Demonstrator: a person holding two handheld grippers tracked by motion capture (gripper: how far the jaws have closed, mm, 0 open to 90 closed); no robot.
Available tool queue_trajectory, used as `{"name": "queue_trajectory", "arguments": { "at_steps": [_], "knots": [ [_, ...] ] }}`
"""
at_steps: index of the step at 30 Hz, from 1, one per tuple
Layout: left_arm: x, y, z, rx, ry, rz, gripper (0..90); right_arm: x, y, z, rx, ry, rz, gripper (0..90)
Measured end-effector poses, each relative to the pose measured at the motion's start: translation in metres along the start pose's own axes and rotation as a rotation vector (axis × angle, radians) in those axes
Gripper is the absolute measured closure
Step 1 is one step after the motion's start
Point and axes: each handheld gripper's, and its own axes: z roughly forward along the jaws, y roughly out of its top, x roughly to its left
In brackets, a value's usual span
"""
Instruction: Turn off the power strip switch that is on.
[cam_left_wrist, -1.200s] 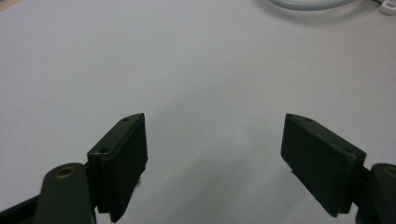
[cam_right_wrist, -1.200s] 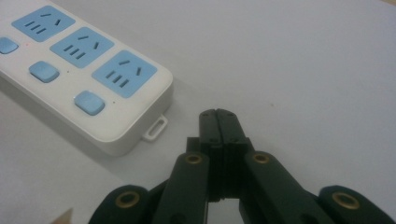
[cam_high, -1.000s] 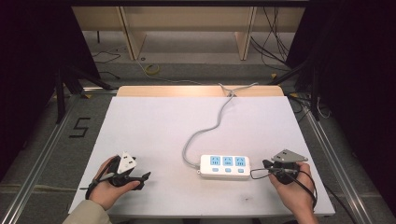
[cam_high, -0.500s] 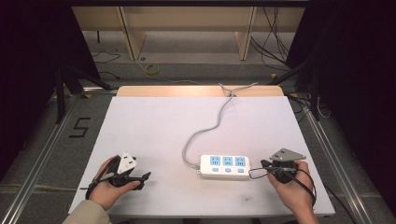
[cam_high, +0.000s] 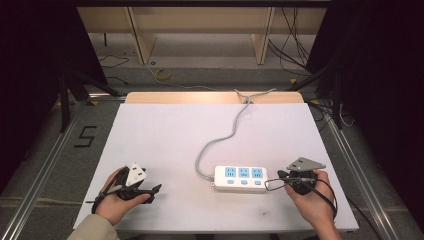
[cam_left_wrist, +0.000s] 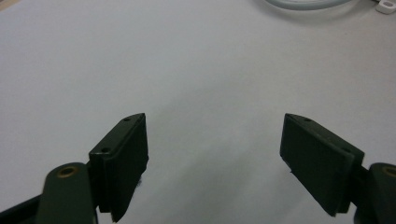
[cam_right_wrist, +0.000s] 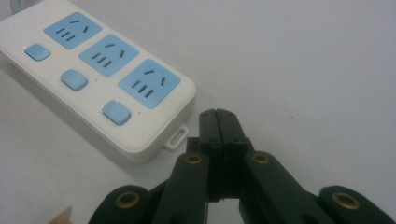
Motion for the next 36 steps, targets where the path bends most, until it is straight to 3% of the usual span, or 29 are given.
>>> {"name": "queue_trajectory", "arguments": {
  "at_steps": [36],
  "knots": [
    [0.000, 0.000, 0.001, 0.003, 0.000, 0.008, 23.2, 0.007, 0.015, 0.001, 0.031, 0.032, -0.039, 90.0]
  ]
}}
